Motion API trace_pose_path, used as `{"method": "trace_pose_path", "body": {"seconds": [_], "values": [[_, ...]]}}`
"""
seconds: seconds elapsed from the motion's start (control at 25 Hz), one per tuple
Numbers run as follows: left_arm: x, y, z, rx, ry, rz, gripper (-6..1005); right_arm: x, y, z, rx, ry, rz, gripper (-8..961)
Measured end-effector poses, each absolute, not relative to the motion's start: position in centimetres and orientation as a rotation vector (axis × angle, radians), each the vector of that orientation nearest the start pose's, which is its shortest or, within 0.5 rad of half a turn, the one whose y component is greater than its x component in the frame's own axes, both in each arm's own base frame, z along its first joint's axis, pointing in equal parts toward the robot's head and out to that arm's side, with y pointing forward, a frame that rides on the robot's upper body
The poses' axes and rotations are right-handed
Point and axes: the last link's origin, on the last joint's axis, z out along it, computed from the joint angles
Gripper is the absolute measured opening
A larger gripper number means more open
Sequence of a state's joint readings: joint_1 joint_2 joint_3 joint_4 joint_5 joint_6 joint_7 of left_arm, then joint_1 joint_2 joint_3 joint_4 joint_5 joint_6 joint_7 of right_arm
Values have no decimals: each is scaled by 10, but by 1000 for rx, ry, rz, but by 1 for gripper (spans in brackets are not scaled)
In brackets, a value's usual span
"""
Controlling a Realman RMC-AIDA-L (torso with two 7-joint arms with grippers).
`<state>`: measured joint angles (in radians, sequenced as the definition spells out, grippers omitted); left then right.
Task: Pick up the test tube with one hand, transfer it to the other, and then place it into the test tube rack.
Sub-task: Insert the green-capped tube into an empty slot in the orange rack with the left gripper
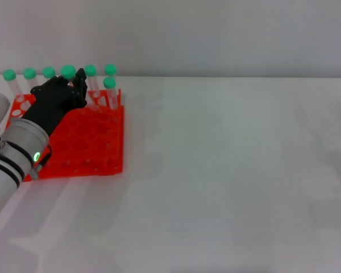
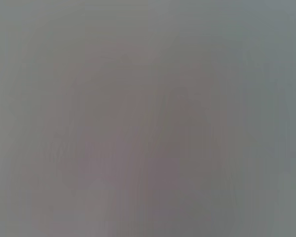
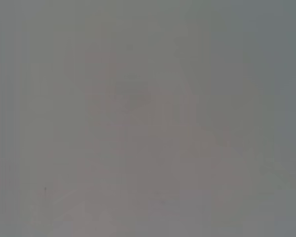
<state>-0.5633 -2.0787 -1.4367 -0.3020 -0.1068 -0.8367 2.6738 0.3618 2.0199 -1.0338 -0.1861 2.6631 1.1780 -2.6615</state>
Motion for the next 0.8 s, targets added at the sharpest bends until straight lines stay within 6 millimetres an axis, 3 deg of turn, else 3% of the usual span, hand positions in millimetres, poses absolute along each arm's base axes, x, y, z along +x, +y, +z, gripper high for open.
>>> {"method": "trace_pose_path", "body": {"seconds": [0.8], "values": [[-269, 424, -39, -1815, -791, -618, 297, 374, 318, 51, -1535, 612, 736, 696]]}}
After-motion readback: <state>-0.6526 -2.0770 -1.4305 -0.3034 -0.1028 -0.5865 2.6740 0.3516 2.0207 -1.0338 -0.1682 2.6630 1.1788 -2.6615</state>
